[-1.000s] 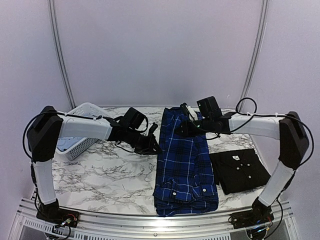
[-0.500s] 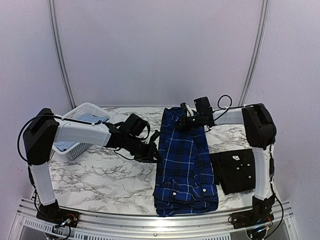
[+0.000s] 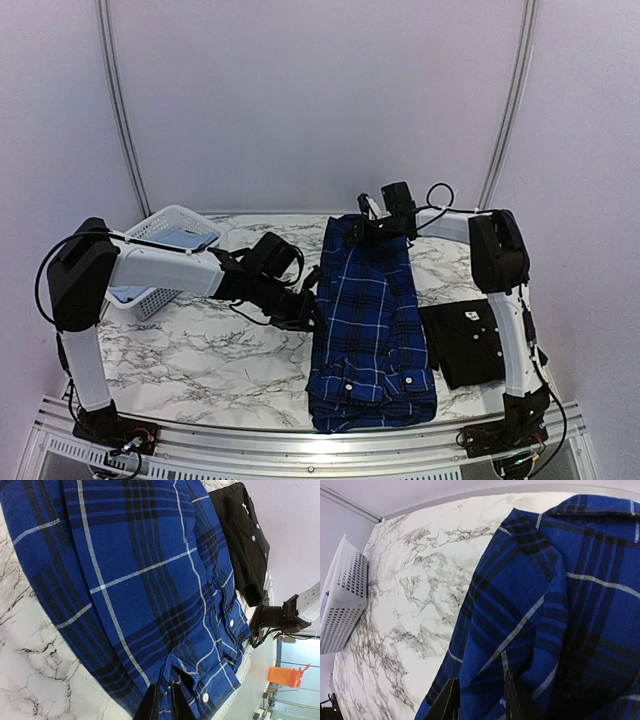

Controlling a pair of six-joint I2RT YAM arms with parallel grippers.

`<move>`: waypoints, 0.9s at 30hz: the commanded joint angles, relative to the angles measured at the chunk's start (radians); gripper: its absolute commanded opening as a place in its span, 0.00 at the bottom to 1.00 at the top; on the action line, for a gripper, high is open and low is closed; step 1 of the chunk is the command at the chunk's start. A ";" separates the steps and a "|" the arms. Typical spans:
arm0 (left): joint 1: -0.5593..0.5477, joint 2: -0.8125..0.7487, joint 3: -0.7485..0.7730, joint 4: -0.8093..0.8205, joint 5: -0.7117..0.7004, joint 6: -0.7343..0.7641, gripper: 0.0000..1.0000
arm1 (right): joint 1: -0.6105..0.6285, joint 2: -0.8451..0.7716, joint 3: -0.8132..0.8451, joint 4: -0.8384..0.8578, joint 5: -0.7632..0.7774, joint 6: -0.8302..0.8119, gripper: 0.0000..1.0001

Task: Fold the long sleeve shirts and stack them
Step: Fold the 1/3-folded shirt at the center of the board, then adjust the rectangle-folded shirt at the center of the board.

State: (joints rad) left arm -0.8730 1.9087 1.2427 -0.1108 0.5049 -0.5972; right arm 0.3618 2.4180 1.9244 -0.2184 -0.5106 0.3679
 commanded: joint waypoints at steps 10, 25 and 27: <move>-0.005 0.033 0.024 -0.015 0.012 0.016 0.11 | 0.094 -0.406 -0.394 0.093 0.025 -0.025 0.36; 0.020 0.051 0.076 -0.041 -0.068 0.023 0.11 | 0.027 -0.237 -0.486 0.223 0.026 0.044 0.35; 0.035 0.046 0.078 -0.041 -0.115 0.019 0.13 | 0.027 -0.183 -0.438 0.174 0.041 0.037 0.35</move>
State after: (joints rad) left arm -0.8658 1.9537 1.2922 -0.1173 0.4713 -0.5861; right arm 0.4000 2.1426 1.3933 -0.0296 -0.5014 0.3981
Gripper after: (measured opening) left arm 0.111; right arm 0.350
